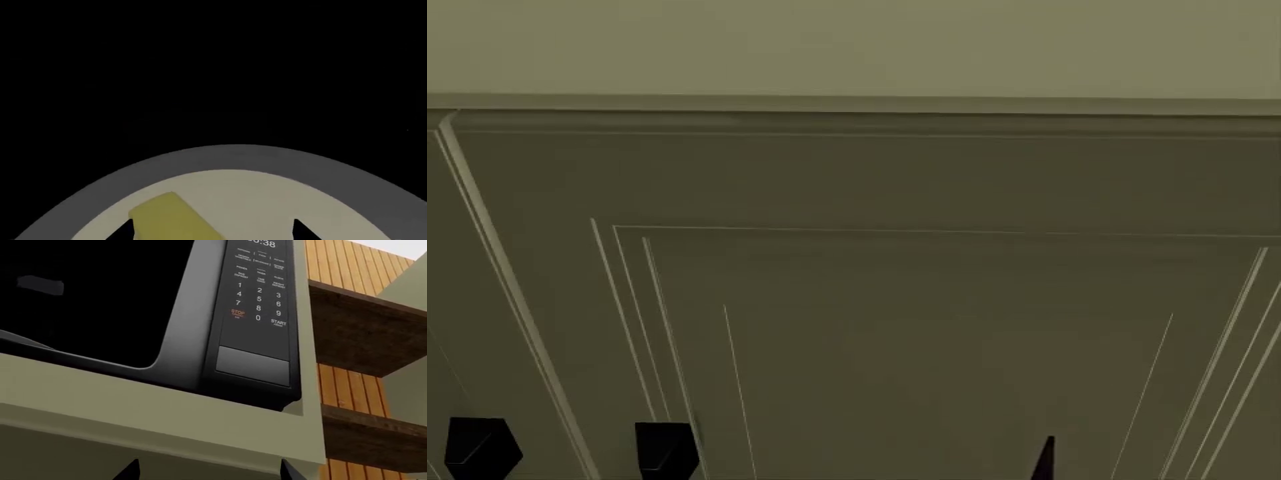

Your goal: Pick the butter stick from the counter and place it in the microwave.

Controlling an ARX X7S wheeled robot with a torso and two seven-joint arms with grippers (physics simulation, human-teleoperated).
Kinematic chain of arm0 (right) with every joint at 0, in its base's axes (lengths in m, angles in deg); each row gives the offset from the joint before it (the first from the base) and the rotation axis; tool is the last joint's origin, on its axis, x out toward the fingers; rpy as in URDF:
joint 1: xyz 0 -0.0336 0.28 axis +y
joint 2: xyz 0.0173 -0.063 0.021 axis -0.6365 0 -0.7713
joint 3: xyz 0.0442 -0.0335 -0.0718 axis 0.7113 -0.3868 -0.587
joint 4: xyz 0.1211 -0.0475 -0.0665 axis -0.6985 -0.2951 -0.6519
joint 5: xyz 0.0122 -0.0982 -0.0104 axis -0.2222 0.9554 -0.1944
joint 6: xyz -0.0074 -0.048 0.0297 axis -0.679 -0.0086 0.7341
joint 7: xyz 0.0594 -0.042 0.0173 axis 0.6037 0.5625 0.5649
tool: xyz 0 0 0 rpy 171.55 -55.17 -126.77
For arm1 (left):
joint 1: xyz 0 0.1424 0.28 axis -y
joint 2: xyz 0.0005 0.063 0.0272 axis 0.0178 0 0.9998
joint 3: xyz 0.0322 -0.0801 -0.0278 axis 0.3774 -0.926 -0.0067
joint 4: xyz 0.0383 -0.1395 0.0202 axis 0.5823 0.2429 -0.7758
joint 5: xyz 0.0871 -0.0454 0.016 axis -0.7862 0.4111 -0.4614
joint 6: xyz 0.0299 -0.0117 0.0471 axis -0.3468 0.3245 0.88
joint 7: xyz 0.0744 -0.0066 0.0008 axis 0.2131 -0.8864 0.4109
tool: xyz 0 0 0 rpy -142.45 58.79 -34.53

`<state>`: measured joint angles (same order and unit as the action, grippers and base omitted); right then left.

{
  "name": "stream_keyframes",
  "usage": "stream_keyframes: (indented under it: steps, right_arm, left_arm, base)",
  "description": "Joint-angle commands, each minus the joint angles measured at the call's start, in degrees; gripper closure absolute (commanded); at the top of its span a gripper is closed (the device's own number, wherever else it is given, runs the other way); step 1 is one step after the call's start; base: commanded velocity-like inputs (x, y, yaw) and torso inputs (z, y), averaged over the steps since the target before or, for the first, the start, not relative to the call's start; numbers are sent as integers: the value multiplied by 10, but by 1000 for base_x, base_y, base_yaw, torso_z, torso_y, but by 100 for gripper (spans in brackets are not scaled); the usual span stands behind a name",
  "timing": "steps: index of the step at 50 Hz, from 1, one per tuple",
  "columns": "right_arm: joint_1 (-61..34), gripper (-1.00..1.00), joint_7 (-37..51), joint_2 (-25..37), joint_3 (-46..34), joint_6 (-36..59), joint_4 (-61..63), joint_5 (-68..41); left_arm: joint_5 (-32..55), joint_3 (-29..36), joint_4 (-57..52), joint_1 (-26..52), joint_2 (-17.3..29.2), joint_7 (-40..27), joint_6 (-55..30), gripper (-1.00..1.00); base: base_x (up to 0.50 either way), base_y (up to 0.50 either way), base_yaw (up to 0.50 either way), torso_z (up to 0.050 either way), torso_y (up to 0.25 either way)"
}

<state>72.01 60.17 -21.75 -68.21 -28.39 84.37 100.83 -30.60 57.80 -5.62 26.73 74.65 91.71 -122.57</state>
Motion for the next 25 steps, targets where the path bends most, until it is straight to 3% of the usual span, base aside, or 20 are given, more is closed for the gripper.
stream_keyframes:
  steps: [1,25]
  right_arm:
    - [3,-100,-17,-10,15,-2,1,10]
    - [6,-100,-18,-10,18,-9,1,5]
  left_arm:
    - [1,-17,-9,12,-9,12,16,-100]
    - [22,-15,-129,-12,-5,20,68,-100]
  base:
    - [0,0,0,0,0]
    - [0,0,0,0,0]
